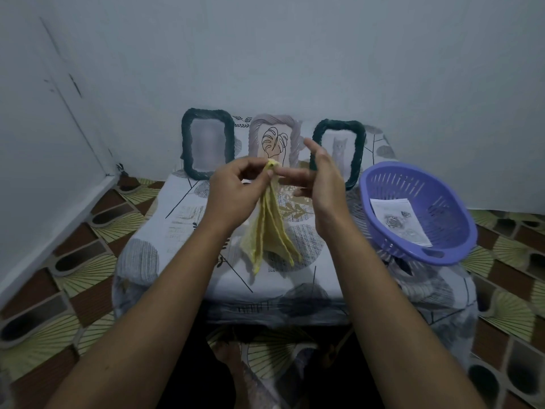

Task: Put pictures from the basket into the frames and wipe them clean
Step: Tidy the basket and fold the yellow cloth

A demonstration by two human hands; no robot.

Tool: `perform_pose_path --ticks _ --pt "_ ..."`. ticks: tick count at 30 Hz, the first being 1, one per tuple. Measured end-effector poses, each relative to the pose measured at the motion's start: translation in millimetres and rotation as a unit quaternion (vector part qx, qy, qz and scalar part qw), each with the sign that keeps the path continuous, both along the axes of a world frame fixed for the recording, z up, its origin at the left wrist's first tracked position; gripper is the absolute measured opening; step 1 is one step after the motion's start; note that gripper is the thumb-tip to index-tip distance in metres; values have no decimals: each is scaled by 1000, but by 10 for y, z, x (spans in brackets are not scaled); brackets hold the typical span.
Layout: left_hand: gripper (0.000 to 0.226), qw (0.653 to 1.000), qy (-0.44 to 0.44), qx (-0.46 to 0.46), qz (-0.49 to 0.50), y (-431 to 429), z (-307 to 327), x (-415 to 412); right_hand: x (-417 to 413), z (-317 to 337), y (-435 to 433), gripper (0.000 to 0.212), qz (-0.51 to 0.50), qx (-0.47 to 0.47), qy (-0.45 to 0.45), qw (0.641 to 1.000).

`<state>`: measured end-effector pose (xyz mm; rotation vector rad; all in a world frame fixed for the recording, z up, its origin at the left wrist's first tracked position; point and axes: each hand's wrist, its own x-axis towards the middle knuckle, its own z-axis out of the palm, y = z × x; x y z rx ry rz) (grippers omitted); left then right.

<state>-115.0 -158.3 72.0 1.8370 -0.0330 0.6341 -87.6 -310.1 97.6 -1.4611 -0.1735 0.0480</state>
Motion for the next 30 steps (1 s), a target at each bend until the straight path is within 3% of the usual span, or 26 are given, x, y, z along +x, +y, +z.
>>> perform_pose_path --ticks 4,7,10,14,18,23,25,28,30 --pt "12 999 -2 -51 -6 47 44 -19 50 -106 -55 30 -27 -129 -117 984" --pt "14 996 9 -91 -15 73 82 -27 113 -213 -67 34 -15 -261 -206 943" --pt "15 994 19 -101 -21 112 95 -30 146 -276 -64 39 -3 -323 -228 918" --pt "16 991 29 -127 -25 184 50 -18 141 -308 -54 23 -10 -363 -252 897" --pt "11 986 41 -157 -44 264 -13 9 150 -346 -80 16 14 -332 -299 895" --pt "7 985 24 -168 -29 337 -42 0 175 -360 -130 36 31 -235 -186 954" --pt "20 983 24 -179 -27 357 -43 -20 197 -367 -155 42 15 -157 -133 979" --pt "42 979 45 -195 -34 416 -36 -32 237 -338 -197 38 15 -41 -77 996" --pt "34 982 61 -171 -41 434 -32 -16 270 -315 -210 31 10 -10 -61 998"
